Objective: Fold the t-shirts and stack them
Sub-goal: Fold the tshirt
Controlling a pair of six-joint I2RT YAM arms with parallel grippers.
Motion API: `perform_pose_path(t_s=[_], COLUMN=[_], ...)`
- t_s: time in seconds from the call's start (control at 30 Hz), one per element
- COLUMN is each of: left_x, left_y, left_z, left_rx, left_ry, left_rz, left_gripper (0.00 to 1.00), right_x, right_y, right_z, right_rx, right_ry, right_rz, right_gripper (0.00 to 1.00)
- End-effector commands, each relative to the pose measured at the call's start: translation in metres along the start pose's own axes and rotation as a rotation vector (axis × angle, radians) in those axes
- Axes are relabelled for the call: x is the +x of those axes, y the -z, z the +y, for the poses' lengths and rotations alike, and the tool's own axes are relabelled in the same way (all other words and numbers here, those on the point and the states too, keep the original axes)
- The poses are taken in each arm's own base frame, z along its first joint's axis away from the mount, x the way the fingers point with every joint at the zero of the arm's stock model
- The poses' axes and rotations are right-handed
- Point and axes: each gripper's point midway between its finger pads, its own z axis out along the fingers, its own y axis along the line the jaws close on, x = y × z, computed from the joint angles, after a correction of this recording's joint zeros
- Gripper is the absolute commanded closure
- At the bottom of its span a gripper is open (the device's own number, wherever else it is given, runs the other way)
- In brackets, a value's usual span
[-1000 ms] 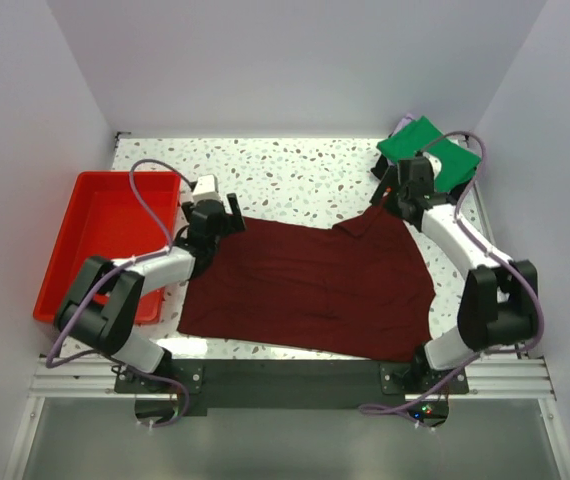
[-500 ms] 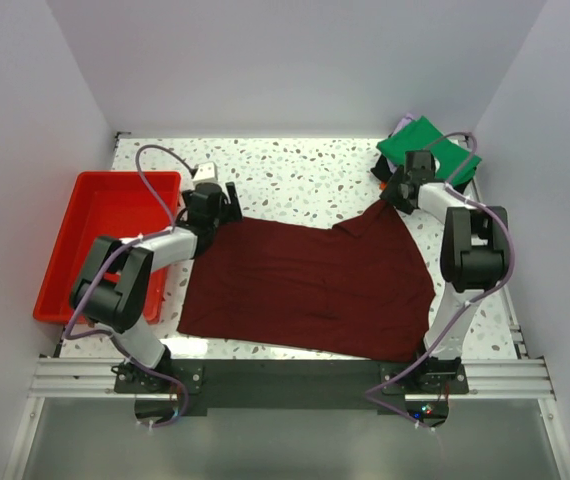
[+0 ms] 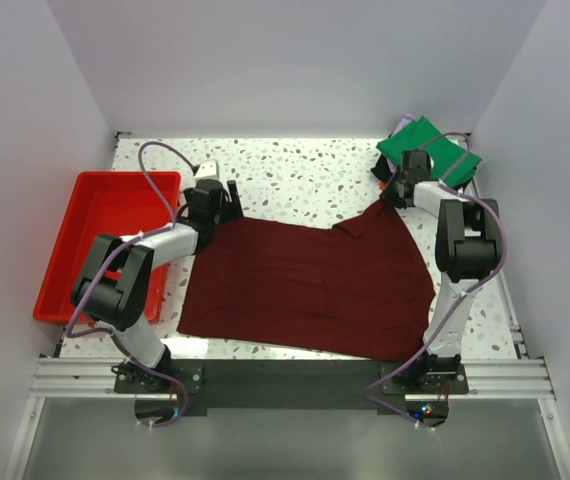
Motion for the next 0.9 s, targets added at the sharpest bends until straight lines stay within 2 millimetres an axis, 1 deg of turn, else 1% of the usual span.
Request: perform_pose_path(t_s=[0.0,0.07,0.1,0.13,0.17,0.2,0.23,0.27,0.3,0.43,0.57,0.63,0.67,0.73,0.87], left_x=[-0.014,-0.013,-0.016,-0.017,-0.014,-0.018,-0.019,-0.016,-0.020,-0.017,-0.011,-0.015,-0.011,-0.013,-0.006], left_y=[-0.005,-0.007,-0.009,-0.010,-0.013,-0.015,-0.017,-0.021,-0.023,-0.032,-0.041,-0.046,-0.050,-0.053,-0.060], left_z=[0.000,0.000,0.001,0.003,0.005,0.006,0.008,0.010,0.011,0.023,0.036,0.040,0.041,0.042,0.043], left_rx=[-0.002,-0.009,-0.020,-0.030,-0.044,-0.058,-0.068,-0.079,-0.093,-0.150,-0.190,-0.199,-0.203,-0.204,-0.207], left_ry=[-0.015,-0.018,-0.019,-0.020,-0.025,-0.026,-0.028,-0.029,-0.030,-0.039,-0.031,-0.024,-0.027,-0.022,-0.030], left_rz=[-0.026,-0.022,-0.027,-0.030,-0.024,-0.029,-0.027,-0.020,-0.025,-0.007,0.007,0.000,0.008,0.006,0.023], left_gripper=[0.14,0.14,0.16,0.16,0.17,0.19,0.20,0.21,0.22,0.25,0.29,0.32,0.33,0.36,0.43], right_x=[-0.027,-0.025,-0.028,-0.027,-0.027,-0.030,-0.027,-0.028,-0.031,-0.030,-0.029,-0.028,-0.028,-0.028,-0.027], right_y=[0.000,0.001,0.004,0.005,0.007,0.011,0.012,0.015,0.020,0.028,0.032,0.033,0.033,0.035,0.035], right_z=[0.015,0.013,0.014,0.013,0.014,0.015,0.013,0.014,0.015,0.016,0.021,0.021,0.020,0.021,0.021], right_rx=[-0.043,-0.038,-0.042,-0.037,-0.037,-0.040,-0.038,-0.041,-0.047,-0.056,-0.081,-0.086,-0.084,-0.088,-0.091], right_ry=[-0.002,0.002,0.002,0.004,0.005,0.007,0.008,0.007,0.007,0.013,0.014,0.015,0.015,0.018,0.020], right_rz=[-0.075,-0.073,-0.080,-0.078,-0.079,-0.086,-0.081,-0.086,-0.095,-0.093,-0.086,-0.083,-0.082,-0.083,-0.080], right_gripper=[0.74,0.83,0.92,0.97,1.00,1.00,1.00,1.00,1.00,1.00,1.00,1.00,1.00,1.00,1.00])
